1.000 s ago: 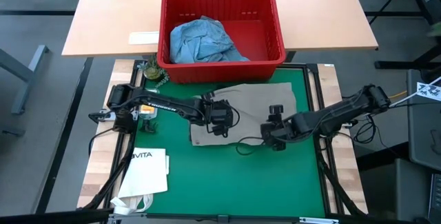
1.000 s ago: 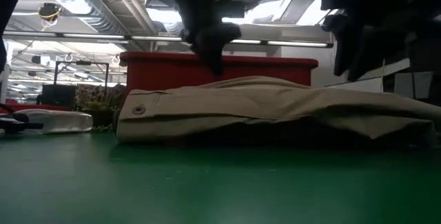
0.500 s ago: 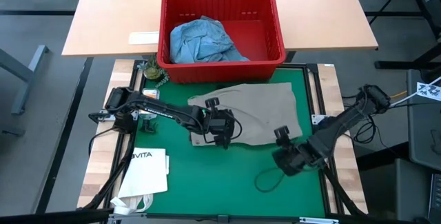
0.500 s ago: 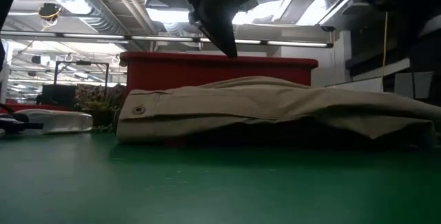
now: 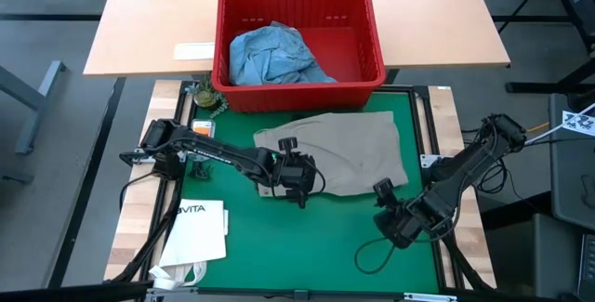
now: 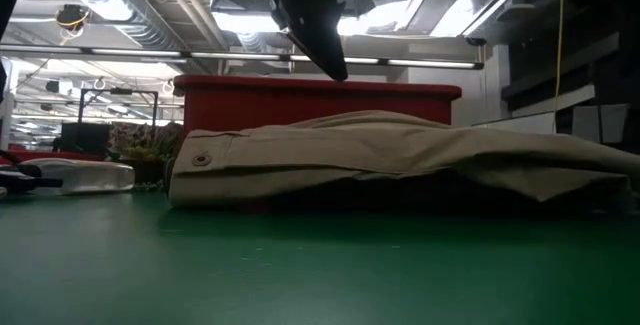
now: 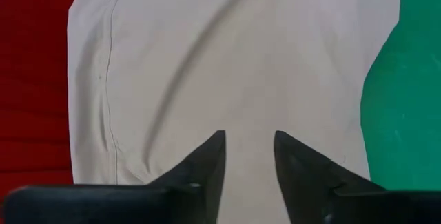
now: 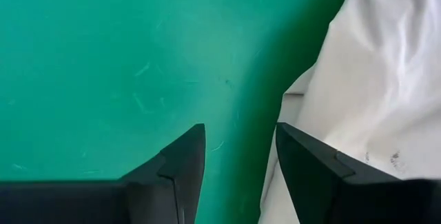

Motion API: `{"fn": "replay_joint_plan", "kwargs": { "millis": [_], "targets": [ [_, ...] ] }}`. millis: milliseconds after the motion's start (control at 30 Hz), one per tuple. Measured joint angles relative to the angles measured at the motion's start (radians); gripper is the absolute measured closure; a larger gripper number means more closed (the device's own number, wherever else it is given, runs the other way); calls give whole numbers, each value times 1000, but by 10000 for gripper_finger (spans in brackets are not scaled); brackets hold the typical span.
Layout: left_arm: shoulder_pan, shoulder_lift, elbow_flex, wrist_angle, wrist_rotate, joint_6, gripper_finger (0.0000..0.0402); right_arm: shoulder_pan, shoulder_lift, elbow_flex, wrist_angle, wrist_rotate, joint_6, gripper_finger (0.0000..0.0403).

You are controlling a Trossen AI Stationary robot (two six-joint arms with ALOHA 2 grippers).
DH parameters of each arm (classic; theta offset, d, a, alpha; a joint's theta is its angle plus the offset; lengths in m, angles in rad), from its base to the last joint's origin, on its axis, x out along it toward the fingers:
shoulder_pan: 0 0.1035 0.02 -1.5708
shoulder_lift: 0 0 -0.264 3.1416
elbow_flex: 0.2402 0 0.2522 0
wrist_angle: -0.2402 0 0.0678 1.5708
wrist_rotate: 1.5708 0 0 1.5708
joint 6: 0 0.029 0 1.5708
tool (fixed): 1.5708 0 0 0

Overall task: Fold Laundry from Bin
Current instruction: Fold the gray shorts

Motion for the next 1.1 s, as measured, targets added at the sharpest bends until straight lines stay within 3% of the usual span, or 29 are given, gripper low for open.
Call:
{"fn": "replay_joint_plan", "kwargs": {
  "millis": [300, 800, 1100],
  "targets": [
    [-5, 0, 0, 1, 0, -33, 226, 0, 0, 0, -14, 13, 9, 223],
    [-5, 0, 0, 1, 0, -35, 226, -66, 0, 0, -323, -37, 135, 223],
    [-12, 0, 0, 1, 0, -36, 227, -87, 1, -130, -280, -53, 195, 223]
  ]
}}
